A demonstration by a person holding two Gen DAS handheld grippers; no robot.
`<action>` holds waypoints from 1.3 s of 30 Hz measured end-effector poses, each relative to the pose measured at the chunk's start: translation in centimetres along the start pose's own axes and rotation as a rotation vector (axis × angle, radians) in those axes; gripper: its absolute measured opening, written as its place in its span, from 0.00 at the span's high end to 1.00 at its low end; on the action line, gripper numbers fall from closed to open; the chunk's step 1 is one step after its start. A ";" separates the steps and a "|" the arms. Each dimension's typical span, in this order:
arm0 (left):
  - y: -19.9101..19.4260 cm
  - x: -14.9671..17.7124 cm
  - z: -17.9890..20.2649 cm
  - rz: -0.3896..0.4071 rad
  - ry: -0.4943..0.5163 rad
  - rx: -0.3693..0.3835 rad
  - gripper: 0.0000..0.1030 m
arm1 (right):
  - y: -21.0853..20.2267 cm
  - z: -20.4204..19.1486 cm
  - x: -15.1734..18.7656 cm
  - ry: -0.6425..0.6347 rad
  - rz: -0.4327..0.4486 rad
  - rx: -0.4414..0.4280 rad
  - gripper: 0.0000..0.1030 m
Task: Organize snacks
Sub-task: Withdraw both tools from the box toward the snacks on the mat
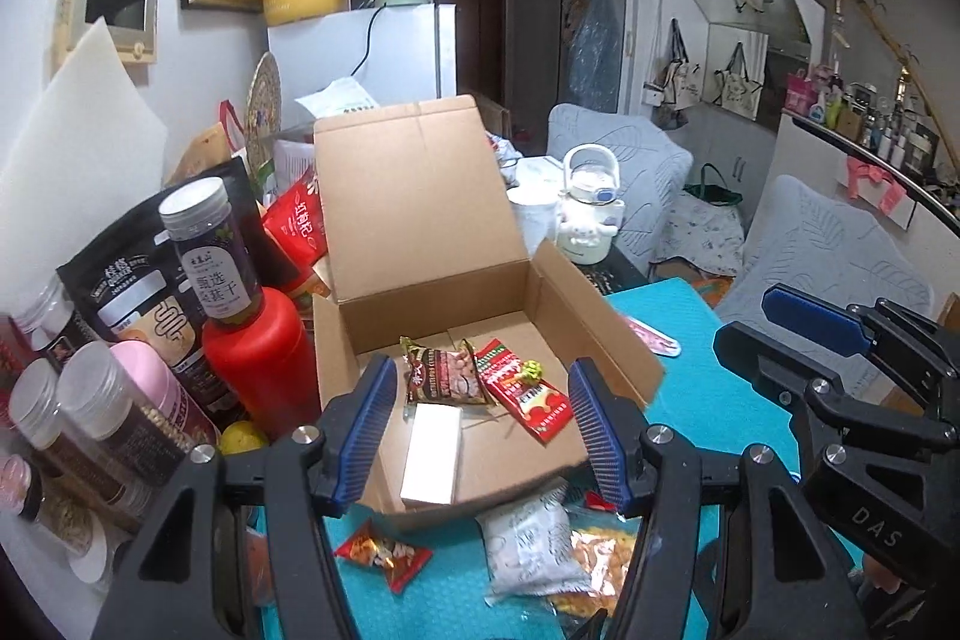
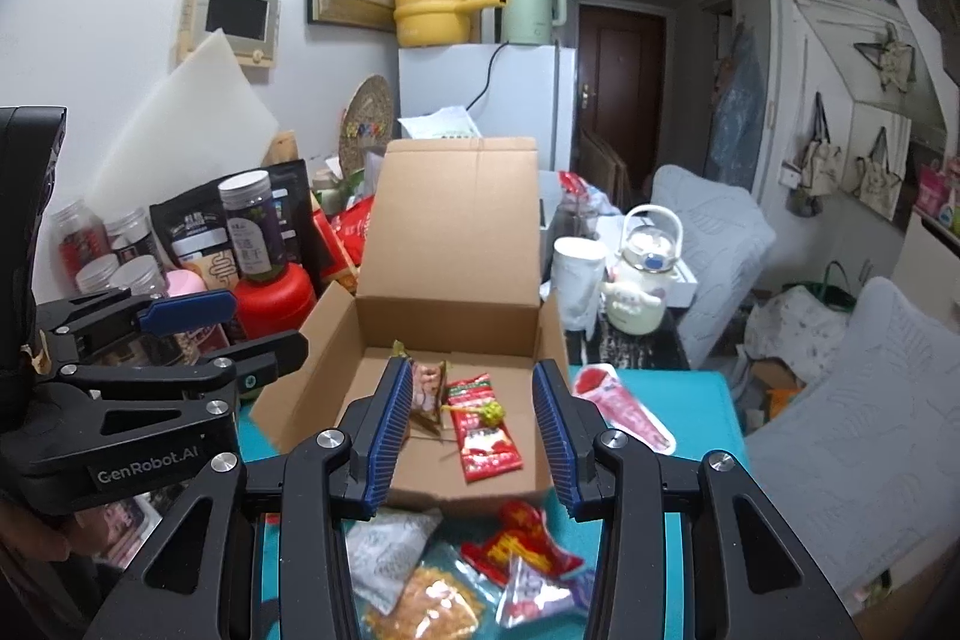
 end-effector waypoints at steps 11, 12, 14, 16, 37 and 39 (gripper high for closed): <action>-4.7 3.4 2.4 0.028 0.030 0.038 0.43 | -5.3 -0.2 3.7 0.025 0.026 0.014 0.60; -5.0 3.9 2.7 0.027 0.028 0.049 0.43 | -5.8 -0.2 4.3 0.027 0.026 0.017 0.60; -5.5 4.6 3.0 0.022 0.025 0.055 0.43 | -6.6 -0.2 5.1 0.025 0.025 0.023 0.60; -5.9 5.5 3.4 0.018 0.026 0.059 0.43 | -7.4 -0.3 6.0 0.023 0.022 0.030 0.60; -5.8 12.5 6.6 -0.083 0.067 0.153 0.43 | -8.9 0.6 14.1 0.080 -0.066 0.056 0.53; -5.1 13.0 7.0 -0.100 0.068 0.162 0.43 | -8.6 1.0 14.9 0.089 -0.084 0.065 0.53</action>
Point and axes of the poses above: each gripper's, at about its wrist camera, not at the fingertips, and y roughly the way its jaws point, z to its right, x to its underside, the point moved 3 cm from there along y, roughly the way its jaws point, and after that the axes turned 3 degrees about x, right-handed, at the moved point
